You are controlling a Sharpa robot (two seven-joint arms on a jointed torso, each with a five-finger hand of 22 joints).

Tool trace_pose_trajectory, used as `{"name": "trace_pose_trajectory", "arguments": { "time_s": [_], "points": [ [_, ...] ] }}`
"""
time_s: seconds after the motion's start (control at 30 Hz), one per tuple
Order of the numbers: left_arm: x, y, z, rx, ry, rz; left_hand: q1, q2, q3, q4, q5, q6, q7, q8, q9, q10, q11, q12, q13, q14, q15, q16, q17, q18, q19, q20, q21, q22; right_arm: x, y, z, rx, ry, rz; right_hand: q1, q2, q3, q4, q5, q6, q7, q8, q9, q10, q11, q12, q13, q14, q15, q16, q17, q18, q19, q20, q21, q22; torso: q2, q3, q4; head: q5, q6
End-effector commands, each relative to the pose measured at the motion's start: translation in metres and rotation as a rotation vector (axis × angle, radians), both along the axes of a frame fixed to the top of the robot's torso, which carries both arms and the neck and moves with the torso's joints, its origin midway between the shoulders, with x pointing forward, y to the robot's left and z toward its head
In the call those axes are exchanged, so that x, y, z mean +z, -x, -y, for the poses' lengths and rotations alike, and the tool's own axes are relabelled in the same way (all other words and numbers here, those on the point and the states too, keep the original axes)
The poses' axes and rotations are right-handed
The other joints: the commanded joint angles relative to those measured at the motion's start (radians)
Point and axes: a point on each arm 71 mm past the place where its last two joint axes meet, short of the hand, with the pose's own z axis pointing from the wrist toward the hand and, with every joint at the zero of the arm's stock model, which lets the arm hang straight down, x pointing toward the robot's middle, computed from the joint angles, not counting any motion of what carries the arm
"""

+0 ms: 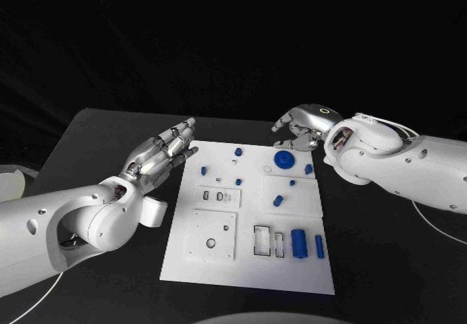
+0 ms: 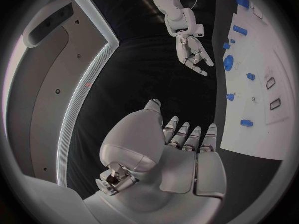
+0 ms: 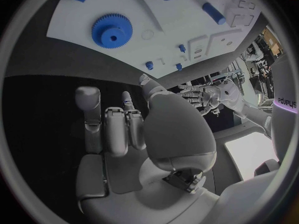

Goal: Assemble the parts on the task board

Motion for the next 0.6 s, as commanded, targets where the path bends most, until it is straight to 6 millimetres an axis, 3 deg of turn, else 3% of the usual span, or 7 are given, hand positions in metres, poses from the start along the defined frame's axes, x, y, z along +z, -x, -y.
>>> {"name": "trace_pose_trajectory", "arguments": {
  "time_s": [0.03, 0.27, 0.6],
  "points": [
    [0.001, 0.000, 0.002, -0.022, 0.013, 0.005, 0.010, -0.002, 0.006, 0.002, 0.004, 0.006, 0.003, 0.005, 0.001, 0.003, 0.004, 0.005, 0.001, 0.002, 0.008, 0.004, 0.001, 0.010, 0.007, -0.003, 0.005, 0.001, -0.007, 0.000, 0.009, -0.058, 0.034, -0.051, -0.021, 0.006, -0.022, 0.010, 0.007, 0.003, -0.007, -0.002, 0.003, 0.109, -0.003, 0.010, 0.264, 0.108, -0.005, 0.042, 0.264, -0.036, 0.060, -0.003, 0.104, 0.108, -0.001, 0.0006, -0.0001, 0.002, -0.002],
    [0.000, 0.000, 0.003, -0.028, 0.015, 0.004, 0.011, -0.002, 0.007, 0.001, 0.005, 0.005, 0.002, 0.005, 0.001, 0.003, 0.005, 0.004, 0.001, 0.002, 0.009, 0.005, 0.001, 0.010, 0.007, -0.003, 0.005, 0.001, -0.018, 0.000, 0.020, -0.088, 0.053, -0.082, -0.027, 0.015, -0.033, 0.015, 0.027, -0.036, -0.006, -0.012, -0.008, 0.109, -0.004, 0.010, 0.264, 0.108, -0.006, 0.042, 0.264, -0.051, 0.104, -0.005, 0.181, 0.190, -0.001, -0.0005, 0.0006, 0.000, -0.004],
    [0.000, 0.000, 0.003, -0.031, 0.015, 0.001, 0.011, -0.002, 0.007, 0.001, 0.005, 0.005, 0.002, 0.005, 0.001, 0.003, 0.005, 0.004, 0.001, 0.002, 0.009, 0.005, 0.001, 0.010, 0.007, -0.003, 0.005, 0.001, -0.035, -0.002, 0.028, -0.110, 0.068, -0.111, -0.026, 0.018, -0.033, 0.014, 0.031, -0.036, -0.003, -0.009, -0.009, 0.109, -0.003, 0.010, 0.264, 0.108, -0.007, 0.042, 0.264, -0.051, 0.104, -0.006, 0.182, 0.192, -0.001, -0.0012, 0.0012, 0.005, -0.006]
  ]
}}
